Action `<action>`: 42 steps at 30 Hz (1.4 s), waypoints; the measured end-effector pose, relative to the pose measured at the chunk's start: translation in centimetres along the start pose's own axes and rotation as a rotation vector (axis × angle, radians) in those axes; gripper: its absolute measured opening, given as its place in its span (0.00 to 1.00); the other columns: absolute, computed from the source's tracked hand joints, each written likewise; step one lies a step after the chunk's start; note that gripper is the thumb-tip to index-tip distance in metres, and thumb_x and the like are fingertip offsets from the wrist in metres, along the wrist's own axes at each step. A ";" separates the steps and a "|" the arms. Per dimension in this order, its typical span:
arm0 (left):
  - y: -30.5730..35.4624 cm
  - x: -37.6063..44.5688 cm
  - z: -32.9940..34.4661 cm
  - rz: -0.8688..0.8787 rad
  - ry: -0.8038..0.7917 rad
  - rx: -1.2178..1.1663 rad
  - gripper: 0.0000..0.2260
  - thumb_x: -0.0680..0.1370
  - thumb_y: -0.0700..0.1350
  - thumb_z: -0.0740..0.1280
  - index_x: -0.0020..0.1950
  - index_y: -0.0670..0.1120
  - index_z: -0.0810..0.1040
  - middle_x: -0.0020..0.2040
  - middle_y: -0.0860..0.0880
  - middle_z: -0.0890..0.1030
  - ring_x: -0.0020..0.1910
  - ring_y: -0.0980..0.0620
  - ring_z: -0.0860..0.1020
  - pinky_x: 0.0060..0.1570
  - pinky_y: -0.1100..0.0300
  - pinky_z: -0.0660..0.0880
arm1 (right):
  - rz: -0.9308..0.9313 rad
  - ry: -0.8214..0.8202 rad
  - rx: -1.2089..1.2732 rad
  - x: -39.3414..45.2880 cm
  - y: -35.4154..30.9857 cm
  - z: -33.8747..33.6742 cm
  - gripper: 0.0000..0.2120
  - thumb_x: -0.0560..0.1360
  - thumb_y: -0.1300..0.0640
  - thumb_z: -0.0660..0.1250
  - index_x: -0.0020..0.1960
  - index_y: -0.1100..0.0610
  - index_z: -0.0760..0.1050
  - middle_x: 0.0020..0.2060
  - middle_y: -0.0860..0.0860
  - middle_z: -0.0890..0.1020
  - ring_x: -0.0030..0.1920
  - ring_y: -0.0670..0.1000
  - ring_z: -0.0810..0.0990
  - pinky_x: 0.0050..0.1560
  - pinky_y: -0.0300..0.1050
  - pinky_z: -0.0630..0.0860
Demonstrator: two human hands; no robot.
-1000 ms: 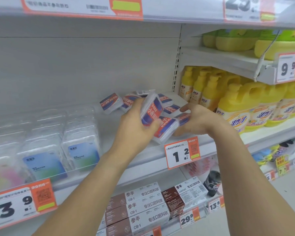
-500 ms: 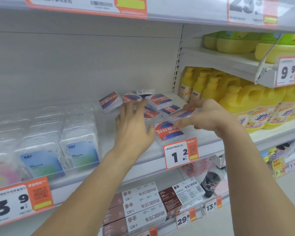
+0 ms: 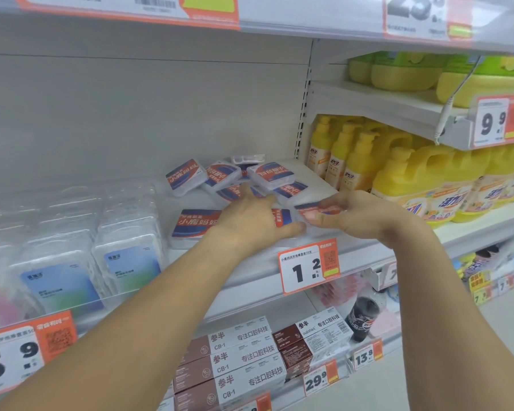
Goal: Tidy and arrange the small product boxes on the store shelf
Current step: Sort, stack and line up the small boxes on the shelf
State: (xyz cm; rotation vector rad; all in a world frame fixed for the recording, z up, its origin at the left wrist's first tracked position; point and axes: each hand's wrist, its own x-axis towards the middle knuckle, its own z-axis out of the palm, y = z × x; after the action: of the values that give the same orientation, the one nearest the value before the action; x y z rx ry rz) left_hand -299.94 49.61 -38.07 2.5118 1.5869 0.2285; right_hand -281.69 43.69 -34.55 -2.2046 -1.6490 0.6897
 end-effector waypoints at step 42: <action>-0.7 -5.2 0.2 0.270 0.005 -0.149 0.24 0.78 0.60 0.61 0.71 0.52 0.69 0.66 0.51 0.68 0.66 0.53 0.63 0.65 0.56 0.68 | 0.029 -0.006 -0.058 0.6 -0.3 -0.8 0.39 0.68 0.43 0.76 0.74 0.51 0.66 0.65 0.51 0.75 0.58 0.53 0.76 0.53 0.43 0.71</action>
State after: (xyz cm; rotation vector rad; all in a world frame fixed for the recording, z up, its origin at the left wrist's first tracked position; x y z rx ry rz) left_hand -302.67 45.19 -38.65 2.6005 1.1798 0.3708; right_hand -281.42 44.35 -33.83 -2.2726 -1.6631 0.6652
